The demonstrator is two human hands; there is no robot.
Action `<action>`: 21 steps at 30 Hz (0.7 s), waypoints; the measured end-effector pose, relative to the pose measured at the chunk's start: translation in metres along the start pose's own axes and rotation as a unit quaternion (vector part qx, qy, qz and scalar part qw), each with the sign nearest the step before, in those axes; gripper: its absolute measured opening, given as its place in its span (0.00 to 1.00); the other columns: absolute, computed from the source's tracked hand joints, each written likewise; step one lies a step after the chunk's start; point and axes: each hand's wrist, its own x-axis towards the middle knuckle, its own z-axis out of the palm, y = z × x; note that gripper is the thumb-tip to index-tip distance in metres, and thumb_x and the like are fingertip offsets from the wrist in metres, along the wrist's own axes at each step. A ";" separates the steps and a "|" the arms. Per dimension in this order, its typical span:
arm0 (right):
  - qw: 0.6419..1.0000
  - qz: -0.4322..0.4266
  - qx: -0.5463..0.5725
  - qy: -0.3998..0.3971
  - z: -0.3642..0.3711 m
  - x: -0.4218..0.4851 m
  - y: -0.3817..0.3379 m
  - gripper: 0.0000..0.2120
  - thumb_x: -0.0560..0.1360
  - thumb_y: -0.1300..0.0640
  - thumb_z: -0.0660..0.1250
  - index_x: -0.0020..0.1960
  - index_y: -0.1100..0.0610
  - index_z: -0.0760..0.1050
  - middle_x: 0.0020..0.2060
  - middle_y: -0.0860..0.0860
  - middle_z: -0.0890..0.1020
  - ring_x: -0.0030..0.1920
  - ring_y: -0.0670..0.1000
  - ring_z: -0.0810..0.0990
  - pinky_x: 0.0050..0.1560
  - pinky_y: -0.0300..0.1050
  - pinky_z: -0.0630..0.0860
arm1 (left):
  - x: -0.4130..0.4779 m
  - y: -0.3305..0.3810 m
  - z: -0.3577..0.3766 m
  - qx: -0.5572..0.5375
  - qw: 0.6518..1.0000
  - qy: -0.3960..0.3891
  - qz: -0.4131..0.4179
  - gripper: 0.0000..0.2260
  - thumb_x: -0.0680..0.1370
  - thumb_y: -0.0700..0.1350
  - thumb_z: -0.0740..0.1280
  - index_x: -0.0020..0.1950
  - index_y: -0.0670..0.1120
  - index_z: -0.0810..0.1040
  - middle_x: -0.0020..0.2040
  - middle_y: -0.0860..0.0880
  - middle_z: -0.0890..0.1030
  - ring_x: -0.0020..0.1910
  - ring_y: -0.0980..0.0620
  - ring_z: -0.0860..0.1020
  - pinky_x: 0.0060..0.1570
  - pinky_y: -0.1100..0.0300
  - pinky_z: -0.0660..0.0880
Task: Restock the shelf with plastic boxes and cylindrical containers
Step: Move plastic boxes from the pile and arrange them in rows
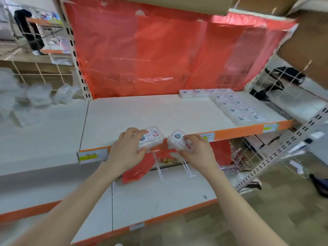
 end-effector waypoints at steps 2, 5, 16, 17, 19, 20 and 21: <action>1.000 0.017 -0.002 0.006 -0.011 -0.001 0.019 0.22 0.67 0.57 0.72 0.61 0.58 0.75 0.57 0.55 0.78 0.58 0.58 0.73 0.52 0.44 0.65 | 0.012 0.017 0.010 -0.003 1.000 -0.009 0.016 0.23 0.75 0.49 0.65 0.70 0.50 0.66 0.67 0.47 0.66 0.64 0.44 0.67 0.59 0.52 0.67; 0.998 0.052 -0.009 0.016 -0.026 0.004 0.050 0.24 0.67 0.56 0.72 0.63 0.57 0.74 0.58 0.55 0.76 0.58 0.58 0.72 0.50 0.43 0.66 | 0.037 0.042 0.027 -0.005 0.999 -0.025 0.041 0.23 0.75 0.49 0.65 0.70 0.50 0.66 0.67 0.47 0.67 0.64 0.44 0.67 0.59 0.52 0.67; 0.997 0.060 -0.030 0.026 -0.047 0.089 0.117 0.21 0.66 0.63 0.68 0.59 0.59 0.75 0.56 0.55 0.77 0.55 0.60 0.73 0.54 0.47 0.69 | 0.150 0.084 0.074 -0.030 0.996 -0.057 0.059 0.26 0.73 0.44 0.66 0.70 0.47 0.66 0.66 0.44 0.66 0.63 0.42 0.68 0.63 0.57 0.62; 0.997 0.059 -0.036 0.024 -0.047 0.102 0.121 0.21 0.67 0.63 0.68 0.60 0.58 0.74 0.57 0.55 0.76 0.56 0.59 0.73 0.54 0.47 0.68 | 0.162 0.085 0.077 -0.031 0.996 -0.059 0.059 0.26 0.73 0.43 0.66 0.70 0.46 0.66 0.66 0.44 0.67 0.62 0.42 0.69 0.63 0.57 0.62; 0.997 0.058 -0.048 0.015 -0.048 0.126 0.129 0.22 0.68 0.62 0.67 0.61 0.57 0.73 0.58 0.54 0.75 0.57 0.58 0.71 0.55 0.47 0.68 | 0.183 0.086 0.084 -0.030 0.996 -0.064 0.058 0.26 0.72 0.43 0.66 0.70 0.46 0.67 0.66 0.44 0.67 0.62 0.42 0.70 0.63 0.56 0.63; 0.997 0.055 -0.059 0.008 -0.048 0.137 0.132 0.22 0.68 0.61 0.67 0.62 0.57 0.73 0.59 0.53 0.75 0.58 0.58 0.70 0.55 0.48 0.69 | 0.193 0.086 0.087 -0.029 0.996 -0.066 0.057 0.26 0.72 0.43 0.66 0.70 0.46 0.67 0.66 0.44 0.67 0.61 0.43 0.70 0.63 0.57 0.64; 0.996 0.050 -0.072 0.000 -0.048 0.146 0.135 0.22 0.69 0.60 0.67 0.63 0.56 0.72 0.60 0.53 0.74 0.58 0.58 0.70 0.56 0.50 0.69 | 0.200 0.085 0.089 -0.028 0.996 -0.068 0.055 0.25 0.73 0.43 0.66 0.70 0.46 0.67 0.66 0.44 0.67 0.61 0.43 0.70 0.63 0.57 0.64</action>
